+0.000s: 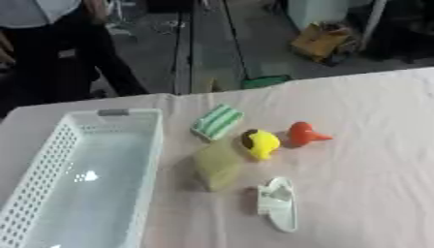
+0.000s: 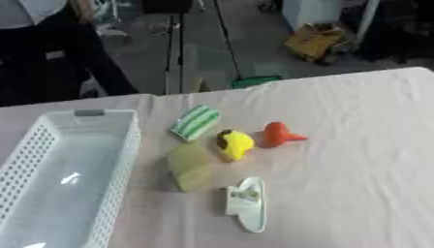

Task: Pick up objects on the table and place them in the box.

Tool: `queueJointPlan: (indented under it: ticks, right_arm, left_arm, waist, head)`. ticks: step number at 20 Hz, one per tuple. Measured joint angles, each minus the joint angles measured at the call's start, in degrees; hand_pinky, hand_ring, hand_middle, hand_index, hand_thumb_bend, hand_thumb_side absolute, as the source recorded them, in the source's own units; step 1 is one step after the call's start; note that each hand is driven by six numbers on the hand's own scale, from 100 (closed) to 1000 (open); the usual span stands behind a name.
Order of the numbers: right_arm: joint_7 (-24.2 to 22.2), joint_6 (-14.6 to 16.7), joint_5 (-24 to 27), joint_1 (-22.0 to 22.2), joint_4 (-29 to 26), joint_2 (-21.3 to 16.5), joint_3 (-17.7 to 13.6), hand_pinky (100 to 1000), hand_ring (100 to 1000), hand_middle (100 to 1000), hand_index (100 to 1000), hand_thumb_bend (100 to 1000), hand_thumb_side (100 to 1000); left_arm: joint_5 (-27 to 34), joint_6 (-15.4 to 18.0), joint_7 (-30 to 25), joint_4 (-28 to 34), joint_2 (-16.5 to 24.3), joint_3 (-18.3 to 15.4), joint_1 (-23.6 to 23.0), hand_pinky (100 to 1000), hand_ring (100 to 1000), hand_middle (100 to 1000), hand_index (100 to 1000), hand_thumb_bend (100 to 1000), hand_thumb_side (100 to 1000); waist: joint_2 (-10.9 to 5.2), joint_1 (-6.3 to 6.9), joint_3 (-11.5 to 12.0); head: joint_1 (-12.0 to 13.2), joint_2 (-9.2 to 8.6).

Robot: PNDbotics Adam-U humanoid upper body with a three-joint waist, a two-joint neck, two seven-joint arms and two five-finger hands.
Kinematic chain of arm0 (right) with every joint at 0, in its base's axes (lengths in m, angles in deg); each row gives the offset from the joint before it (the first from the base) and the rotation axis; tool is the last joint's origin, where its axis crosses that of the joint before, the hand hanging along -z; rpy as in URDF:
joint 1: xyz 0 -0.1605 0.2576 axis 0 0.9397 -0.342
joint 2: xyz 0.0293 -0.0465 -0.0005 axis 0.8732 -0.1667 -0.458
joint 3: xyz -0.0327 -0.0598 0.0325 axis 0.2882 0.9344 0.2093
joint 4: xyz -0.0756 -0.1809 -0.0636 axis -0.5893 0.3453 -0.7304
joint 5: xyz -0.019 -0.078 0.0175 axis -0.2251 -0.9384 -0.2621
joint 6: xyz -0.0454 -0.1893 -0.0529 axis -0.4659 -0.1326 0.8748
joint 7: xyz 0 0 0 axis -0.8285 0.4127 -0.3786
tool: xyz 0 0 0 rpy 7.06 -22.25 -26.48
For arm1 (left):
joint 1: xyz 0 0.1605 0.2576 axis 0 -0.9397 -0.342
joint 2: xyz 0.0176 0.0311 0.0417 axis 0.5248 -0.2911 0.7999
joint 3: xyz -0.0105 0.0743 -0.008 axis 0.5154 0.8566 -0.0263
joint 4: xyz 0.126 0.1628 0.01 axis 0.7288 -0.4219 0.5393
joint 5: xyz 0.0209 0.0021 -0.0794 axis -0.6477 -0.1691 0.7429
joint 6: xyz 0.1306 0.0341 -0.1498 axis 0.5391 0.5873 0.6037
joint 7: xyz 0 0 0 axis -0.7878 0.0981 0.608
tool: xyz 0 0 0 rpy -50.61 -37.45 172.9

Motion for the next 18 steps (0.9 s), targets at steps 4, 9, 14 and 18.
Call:
queueJointPlan:
  ticks: [4, 9, 14, 18]
  right_arm:
    - [-2.3, -1.0, -1.8, 0.4, 0.0, 0.4, 0.1, 904, 917, 885, 916, 100, 1000]
    - [-5.5, -1.5, -3.5, 0.5, 0.0, 0.8, 0.7, 909, 920, 888, 915, 138, 1000]
    - [-8.7, -1.8, -4.9, 0.8, 0.0, 1.0, 1.3, 911, 921, 875, 911, 157, 1000]
    - [-10.8, -2.0, -5.4, 1.0, 0.0, 1.0, 1.5, 912, 923, 860, 916, 188, 1000]
  left_arm:
    - [0.7, -0.9, 0.5, 0.0, -1.2, 0.0, -0.4, 1000, 999, 984, 1000, 100, 1000]
    - [1.9, -1.7, 0.5, 0.0, -2.3, 0.0, -0.4, 1000, 997, 980, 1000, 100, 1000]
    - [2.9, -2.4, 0.3, 0.0, -2.8, 0.0, -0.4, 1000, 996, 972, 1000, 100, 1000]
    - [3.6, -2.8, 0.2, 0.0, -3.1, 0.0, -0.3, 1000, 997, 973, 1000, 100, 1000]
  waist:
    - [0.38, -0.06, 0.4]
    - [0.55, -0.4, 0.7]
    - [0.72, -0.71, 1.0]
    - [0.74, -0.8, 1.1]
  head:
    - [2.2, 1.63]
    - [3.3, 2.61]
    - [3.2, 2.62]
    - [2.2, 2.31]
